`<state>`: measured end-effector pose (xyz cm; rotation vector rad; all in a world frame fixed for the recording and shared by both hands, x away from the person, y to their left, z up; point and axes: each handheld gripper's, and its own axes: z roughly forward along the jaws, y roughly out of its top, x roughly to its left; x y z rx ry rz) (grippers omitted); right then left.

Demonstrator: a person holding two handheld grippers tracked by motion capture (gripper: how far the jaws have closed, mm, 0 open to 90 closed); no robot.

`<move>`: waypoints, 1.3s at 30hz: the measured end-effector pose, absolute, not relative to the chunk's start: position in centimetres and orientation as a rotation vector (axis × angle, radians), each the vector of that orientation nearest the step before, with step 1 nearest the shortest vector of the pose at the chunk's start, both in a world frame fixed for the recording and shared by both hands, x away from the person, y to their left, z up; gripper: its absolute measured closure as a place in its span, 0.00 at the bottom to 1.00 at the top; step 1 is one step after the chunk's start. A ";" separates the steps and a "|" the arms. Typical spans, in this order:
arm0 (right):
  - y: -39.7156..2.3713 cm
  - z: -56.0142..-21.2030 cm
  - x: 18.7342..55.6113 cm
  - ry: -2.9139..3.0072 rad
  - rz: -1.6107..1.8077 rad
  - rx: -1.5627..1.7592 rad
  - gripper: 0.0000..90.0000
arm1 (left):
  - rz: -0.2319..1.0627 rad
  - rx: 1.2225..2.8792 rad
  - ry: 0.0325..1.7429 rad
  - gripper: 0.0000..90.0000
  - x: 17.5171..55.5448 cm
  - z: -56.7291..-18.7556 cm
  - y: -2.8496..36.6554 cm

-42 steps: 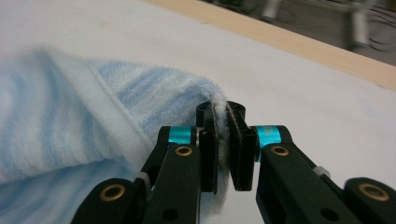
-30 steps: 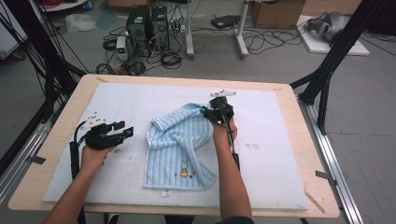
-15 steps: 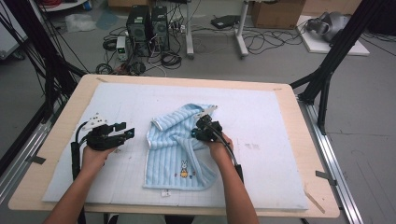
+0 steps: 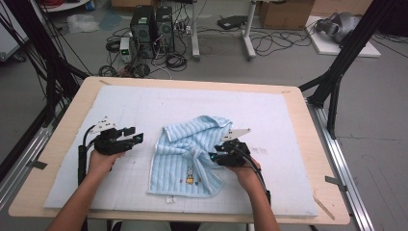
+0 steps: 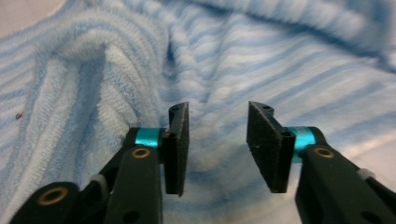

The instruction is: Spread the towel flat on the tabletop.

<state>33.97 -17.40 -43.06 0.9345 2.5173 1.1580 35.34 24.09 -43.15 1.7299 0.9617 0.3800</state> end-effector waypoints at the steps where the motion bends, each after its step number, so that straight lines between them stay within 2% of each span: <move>1: -17.6 -43.0 33.9 2.494 1.169 0.944 0.60 | 0.372 1.725 0.962 0.51 35.5 -43.0 23.9; 4: -18.2 -42.7 33.8 2.453 1.188 0.957 0.56 | 0.346 1.704 0.957 0.48 36.6 -42.3 23.0; 10: -18.7 -42.7 33.7 2.416 1.189 0.973 0.52 | 0.317 1.785 0.917 0.48 39.8 -41.4 19.8; 14: -18.6 -43.0 33.7 2.420 1.201 0.972 0.51 | 0.273 1.859 0.909 0.43 41.7 -41.9 17.2; 21: -18.5 -43.2 33.6 2.435 1.205 0.951 0.51 | 0.265 2.018 0.919 0.43 43.7 -43.7 14.0; 22: -18.5 -43.2 33.5 2.433 1.210 0.953 0.51 | 0.259 2.024 0.915 0.46 43.8 -43.9 13.9; 23: -18.6 -43.1 33.5 2.435 1.212 0.952 0.52 | 0.251 2.044 0.898 0.53 43.8 -44.2 13.8; 26: -18.7 -43.2 33.5 2.433 1.223 0.960 0.52 | 0.295 2.054 0.878 0.82 43.9 -44.2 14.0; 27: -18.8 -43.2 33.5 2.432 1.223 0.961 0.52 | 0.318 2.045 0.867 0.89 44.0 -44.0 14.2; 31: -18.6 -43.3 33.5 2.438 1.228 0.973 0.52 | 0.334 1.991 0.897 0.92 45.1 -43.4 15.0; 39: -18.4 -43.5 33.6 2.428 1.233 0.976 0.52 | 0.395 1.935 0.983 0.92 48.7 -41.8 16.6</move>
